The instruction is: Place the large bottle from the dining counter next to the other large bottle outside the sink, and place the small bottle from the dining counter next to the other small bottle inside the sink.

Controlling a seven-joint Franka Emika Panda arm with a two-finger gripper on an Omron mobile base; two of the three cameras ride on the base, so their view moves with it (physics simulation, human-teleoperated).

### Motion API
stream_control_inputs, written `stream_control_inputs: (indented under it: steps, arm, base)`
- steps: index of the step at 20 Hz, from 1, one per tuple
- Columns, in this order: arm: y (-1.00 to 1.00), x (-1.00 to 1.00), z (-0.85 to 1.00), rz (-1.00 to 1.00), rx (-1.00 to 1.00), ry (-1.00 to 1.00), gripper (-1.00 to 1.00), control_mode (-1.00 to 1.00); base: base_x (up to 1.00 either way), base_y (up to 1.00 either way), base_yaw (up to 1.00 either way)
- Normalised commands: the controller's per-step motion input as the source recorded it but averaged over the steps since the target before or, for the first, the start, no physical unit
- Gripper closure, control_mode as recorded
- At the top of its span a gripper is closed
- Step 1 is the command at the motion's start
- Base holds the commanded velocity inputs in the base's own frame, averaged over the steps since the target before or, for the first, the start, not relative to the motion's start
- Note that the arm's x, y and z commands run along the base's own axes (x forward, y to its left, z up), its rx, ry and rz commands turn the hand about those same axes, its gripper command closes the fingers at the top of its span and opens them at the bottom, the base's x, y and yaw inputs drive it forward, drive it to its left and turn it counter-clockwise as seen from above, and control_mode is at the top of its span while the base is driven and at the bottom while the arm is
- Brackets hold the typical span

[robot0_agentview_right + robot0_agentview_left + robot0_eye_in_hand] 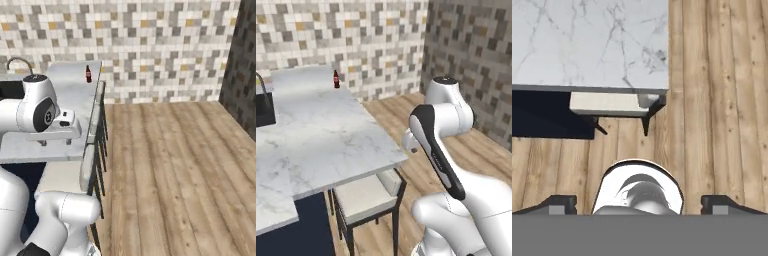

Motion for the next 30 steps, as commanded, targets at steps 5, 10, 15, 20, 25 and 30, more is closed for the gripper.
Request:
stream_control_inputs:
  steps: [5,10,15,20,25,30]
  arm:
    - [0.0,0.0,0.0,0.0,0.0,0.0,-1.0,1.0]
    - [0.0,0.0,0.0,0.0,0.0,0.0,-1.0,1.0]
    - [0.0,0.0,0.0,0.0,0.0,0.0,-1.0,1.0]
    - [0.0,0.0,0.0,0.0,0.0,0.0,-1.0,1.0]
    - [0.0,0.0,0.0,0.0,0.0,0.0,-1.0,1.0]
    - [0.0,0.0,0.0,0.0,0.0,0.0,-1.0,1.0]
  base:
    - [0.9,-1.0,0.36]
    - [1.0,-0.95,0.43]
    - [1.0,-0.62,0.5]
    - [1.0,-0.59,0.53]
    - [0.81,-0.92,0.45]
    - [0.17,-1.0,0.3]
